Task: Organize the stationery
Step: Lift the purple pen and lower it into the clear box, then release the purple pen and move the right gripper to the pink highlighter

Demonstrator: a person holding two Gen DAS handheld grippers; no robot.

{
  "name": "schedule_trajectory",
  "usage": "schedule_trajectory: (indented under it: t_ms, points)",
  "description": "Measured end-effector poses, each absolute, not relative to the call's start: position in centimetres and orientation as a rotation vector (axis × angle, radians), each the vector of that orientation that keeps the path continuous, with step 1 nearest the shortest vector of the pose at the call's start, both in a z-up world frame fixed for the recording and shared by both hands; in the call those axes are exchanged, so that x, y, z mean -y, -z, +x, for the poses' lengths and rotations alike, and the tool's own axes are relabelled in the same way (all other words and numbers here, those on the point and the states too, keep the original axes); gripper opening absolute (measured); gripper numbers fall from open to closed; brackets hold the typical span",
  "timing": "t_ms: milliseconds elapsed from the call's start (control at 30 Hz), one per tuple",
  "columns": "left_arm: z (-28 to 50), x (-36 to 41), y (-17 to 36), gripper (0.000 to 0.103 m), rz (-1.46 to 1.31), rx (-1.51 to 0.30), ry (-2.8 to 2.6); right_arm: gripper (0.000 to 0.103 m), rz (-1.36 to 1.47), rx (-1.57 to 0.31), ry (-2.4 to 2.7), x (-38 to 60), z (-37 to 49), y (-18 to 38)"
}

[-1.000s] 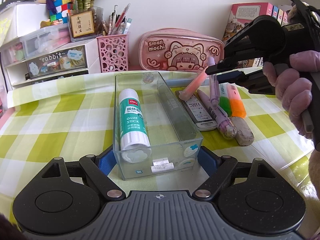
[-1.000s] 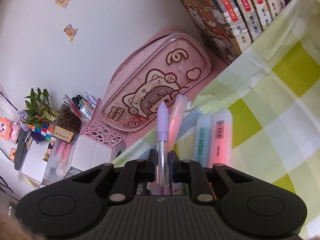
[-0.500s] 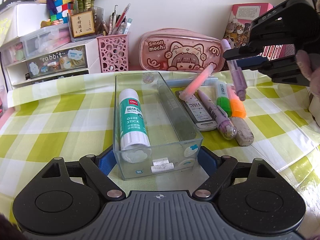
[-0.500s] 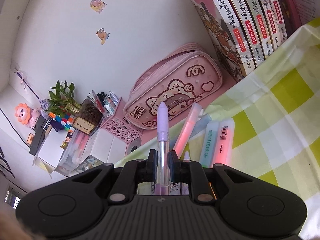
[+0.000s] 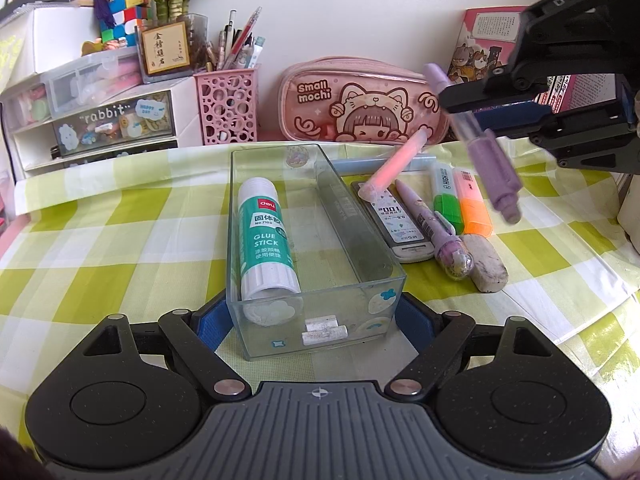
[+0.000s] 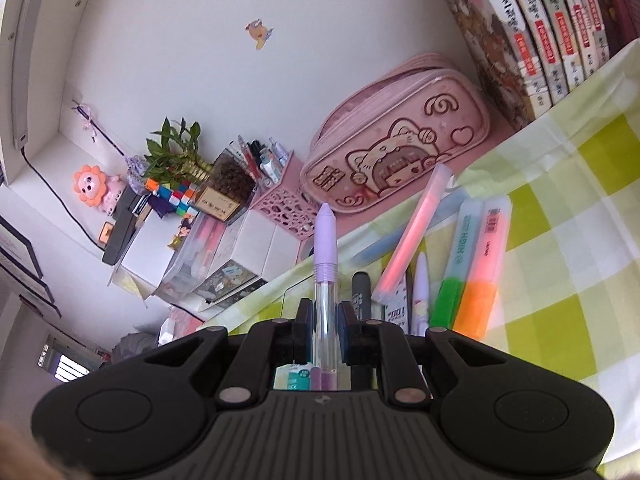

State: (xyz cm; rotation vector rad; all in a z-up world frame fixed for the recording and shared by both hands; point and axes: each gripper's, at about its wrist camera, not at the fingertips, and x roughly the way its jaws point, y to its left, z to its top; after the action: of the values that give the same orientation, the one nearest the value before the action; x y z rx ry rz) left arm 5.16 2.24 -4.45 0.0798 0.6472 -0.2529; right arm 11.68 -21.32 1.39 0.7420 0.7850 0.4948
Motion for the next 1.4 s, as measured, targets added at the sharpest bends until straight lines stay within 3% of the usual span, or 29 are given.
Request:
schedule_trajectory:
  t_ms: [533,1067,1300,1400]
  points:
    - [5.2,-2.2,4.5,0.082,0.079,-0.647,0.253,0.017,0.593,-0.947,-0.510,13.5,15.4,0.4]
    - [5.2,-2.1,4.5,0.082,0.078,-0.647,0.253,0.018,0.544,-0.950,-0.478,12.5,15.3,0.6]
    - [5.1,-2.1,4.5,0.082,0.079,-0.647,0.253,0.025,0.613,-0.903,-0.510,14.6,14.5,0.0]
    - [5.1,-2.2,4.5,0.082,0.079,-0.647,0.253,0.040,0.616,-0.858,-0.466,16.0,13.9,-0.7]
